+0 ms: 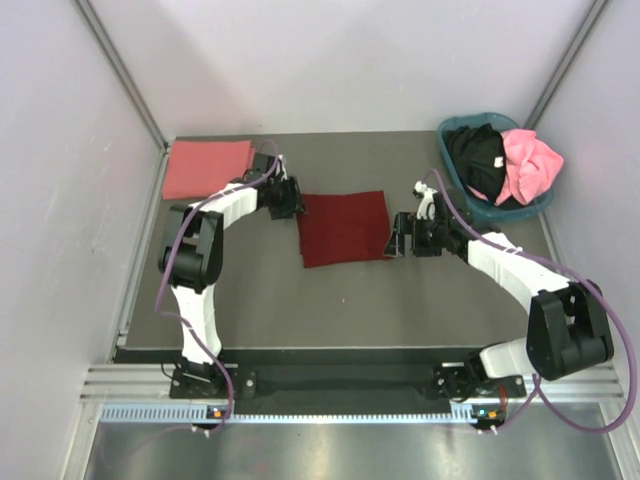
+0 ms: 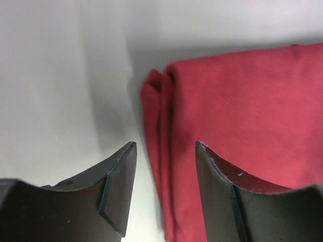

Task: Fold and stack the t-shirts
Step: Neatly place the folded tshirt to the corner

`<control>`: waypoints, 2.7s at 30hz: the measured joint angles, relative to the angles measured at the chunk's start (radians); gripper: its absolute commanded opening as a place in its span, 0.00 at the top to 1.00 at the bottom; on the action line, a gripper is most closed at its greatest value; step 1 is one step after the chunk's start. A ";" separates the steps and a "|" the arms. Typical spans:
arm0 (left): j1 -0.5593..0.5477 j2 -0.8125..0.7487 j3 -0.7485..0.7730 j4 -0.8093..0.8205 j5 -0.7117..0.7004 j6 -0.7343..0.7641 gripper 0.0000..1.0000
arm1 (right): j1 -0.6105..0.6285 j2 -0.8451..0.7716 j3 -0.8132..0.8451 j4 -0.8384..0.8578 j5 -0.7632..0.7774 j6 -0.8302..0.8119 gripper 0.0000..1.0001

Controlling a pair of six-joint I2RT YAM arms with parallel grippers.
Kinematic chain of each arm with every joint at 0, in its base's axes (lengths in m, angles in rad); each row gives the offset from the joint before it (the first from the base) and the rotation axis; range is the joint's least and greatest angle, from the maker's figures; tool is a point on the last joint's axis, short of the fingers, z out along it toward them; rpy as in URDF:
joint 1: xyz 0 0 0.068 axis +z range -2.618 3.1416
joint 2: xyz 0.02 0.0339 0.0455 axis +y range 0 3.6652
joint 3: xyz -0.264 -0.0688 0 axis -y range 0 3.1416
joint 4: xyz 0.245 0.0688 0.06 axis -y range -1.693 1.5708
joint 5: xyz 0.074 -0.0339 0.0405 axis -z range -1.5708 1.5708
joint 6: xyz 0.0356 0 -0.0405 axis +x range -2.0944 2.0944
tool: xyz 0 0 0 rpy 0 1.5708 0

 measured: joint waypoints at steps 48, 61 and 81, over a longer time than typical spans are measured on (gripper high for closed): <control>0.004 -0.025 0.303 -0.270 -0.319 0.216 1.00 | 0.000 -0.077 0.006 -0.014 -0.005 0.028 0.13; 0.099 0.011 0.552 -0.314 -0.560 0.424 1.00 | 0.000 -0.074 0.052 -0.009 -0.009 0.029 0.12; 0.174 0.082 0.752 -0.299 -0.634 0.599 1.00 | 0.000 0.016 0.095 -0.008 0.003 0.000 0.11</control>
